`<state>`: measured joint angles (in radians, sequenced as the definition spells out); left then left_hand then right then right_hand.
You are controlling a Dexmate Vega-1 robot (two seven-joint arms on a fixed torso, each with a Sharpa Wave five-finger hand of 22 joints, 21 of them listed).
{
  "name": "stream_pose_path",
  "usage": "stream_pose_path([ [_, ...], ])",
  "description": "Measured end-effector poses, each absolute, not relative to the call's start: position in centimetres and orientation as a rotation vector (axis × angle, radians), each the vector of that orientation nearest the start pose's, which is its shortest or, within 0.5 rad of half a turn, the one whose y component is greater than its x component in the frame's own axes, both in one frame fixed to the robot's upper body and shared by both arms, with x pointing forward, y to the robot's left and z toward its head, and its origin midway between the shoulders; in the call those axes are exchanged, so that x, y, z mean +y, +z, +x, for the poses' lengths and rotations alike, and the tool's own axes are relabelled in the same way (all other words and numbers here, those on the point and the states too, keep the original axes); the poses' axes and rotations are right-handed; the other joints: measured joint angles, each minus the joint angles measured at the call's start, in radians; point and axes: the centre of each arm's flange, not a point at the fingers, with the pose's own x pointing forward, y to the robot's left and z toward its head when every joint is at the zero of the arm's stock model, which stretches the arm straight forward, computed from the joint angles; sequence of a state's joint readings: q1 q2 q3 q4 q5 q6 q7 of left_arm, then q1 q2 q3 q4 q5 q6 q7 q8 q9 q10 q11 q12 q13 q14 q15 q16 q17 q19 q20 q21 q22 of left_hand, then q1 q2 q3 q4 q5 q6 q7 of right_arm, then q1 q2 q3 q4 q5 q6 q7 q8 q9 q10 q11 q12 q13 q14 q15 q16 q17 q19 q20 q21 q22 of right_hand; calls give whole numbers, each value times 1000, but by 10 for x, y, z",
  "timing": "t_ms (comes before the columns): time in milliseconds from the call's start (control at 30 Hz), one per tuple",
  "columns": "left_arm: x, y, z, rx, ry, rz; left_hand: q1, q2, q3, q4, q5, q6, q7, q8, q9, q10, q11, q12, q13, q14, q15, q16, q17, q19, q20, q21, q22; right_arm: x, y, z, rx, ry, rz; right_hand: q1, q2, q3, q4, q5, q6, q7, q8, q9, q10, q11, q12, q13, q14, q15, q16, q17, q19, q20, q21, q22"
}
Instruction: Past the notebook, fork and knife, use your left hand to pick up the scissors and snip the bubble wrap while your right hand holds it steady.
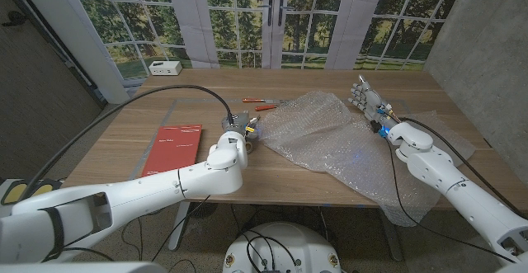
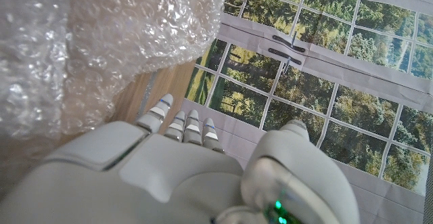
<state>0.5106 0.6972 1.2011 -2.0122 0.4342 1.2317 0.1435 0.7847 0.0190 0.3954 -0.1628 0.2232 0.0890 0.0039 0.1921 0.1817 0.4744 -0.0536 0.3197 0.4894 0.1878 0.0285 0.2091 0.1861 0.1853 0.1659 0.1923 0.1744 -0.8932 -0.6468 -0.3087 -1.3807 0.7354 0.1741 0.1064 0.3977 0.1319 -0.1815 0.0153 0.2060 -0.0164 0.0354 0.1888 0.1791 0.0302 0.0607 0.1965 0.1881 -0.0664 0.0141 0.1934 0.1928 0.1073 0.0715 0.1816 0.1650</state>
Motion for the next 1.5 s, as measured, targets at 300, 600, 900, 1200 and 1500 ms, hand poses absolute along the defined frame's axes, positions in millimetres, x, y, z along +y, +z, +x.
stream_pose_path([
  [300, 136, -44, 570, -187, 251, 1419, 4, 4, 0, 0, 0, 0, 0, 0, 0, 5, -5, 0, 5, 0, 0, 0, 0, 0, 0, 0, 0, -342, -27, 637, -508, 233, -2, 0, 0, 0, 0, 0, 0, 0, 0, 0, 0, 0, 0, 0, 0, 0, 0, 0, 0, 0, 0, 0],
  [600, 136, -46, 570, -178, 251, 1415, 8, 0, 0, 0, 7, 0, 0, 0, 0, 16, -5, 0, 10, 5, 5, 0, 0, 0, 0, 0, 0, -343, -26, 639, -505, 237, -3, 0, 0, 0, 0, 0, 0, 0, 0, 0, 0, 0, 0, 0, 0, 0, 0, 0, 0, 0, 0, 0],
  [900, 135, -47, 570, -172, 248, 1412, 8, 0, 0, 0, 7, 0, 0, 0, 0, 20, -10, 0, 14, 5, 5, 0, 0, 0, 0, 0, 0, -343, -26, 640, -503, 241, -3, 0, 0, 0, 0, 0, 0, 0, 0, 0, 0, 0, 0, 0, 0, 0, 0, 0, 0, 0, 0, 0],
  [1200, 136, -48, 571, -163, 250, 1410, 8, 0, 0, 0, 15, 0, 0, 0, 0, 27, -5, 0, 18, 11, 0, 0, 0, 0, 0, 0, 0, -343, -26, 640, -503, 243, -2, 0, 0, 0, 0, 0, -2, -9, 0, 0, 0, 0, 0, 0, 0, 0, 0, 0, 0, 0, 0, 0],
  [1500, 139, -49, 571, -151, 258, 1405, 8, 0, -3, 3, 15, 4, -4, 0, 0, 36, -14, -1, 21, 18, -7, 7, 0, 0, 0, 4, 0, -342, -25, 640, -502, 247, -3, 0, 0, 2, -2, 0, -1, -9, 0, 0, 0, 0, 0, 0, 0, 0, 0, 0, 0, 0, 0, 0],
])
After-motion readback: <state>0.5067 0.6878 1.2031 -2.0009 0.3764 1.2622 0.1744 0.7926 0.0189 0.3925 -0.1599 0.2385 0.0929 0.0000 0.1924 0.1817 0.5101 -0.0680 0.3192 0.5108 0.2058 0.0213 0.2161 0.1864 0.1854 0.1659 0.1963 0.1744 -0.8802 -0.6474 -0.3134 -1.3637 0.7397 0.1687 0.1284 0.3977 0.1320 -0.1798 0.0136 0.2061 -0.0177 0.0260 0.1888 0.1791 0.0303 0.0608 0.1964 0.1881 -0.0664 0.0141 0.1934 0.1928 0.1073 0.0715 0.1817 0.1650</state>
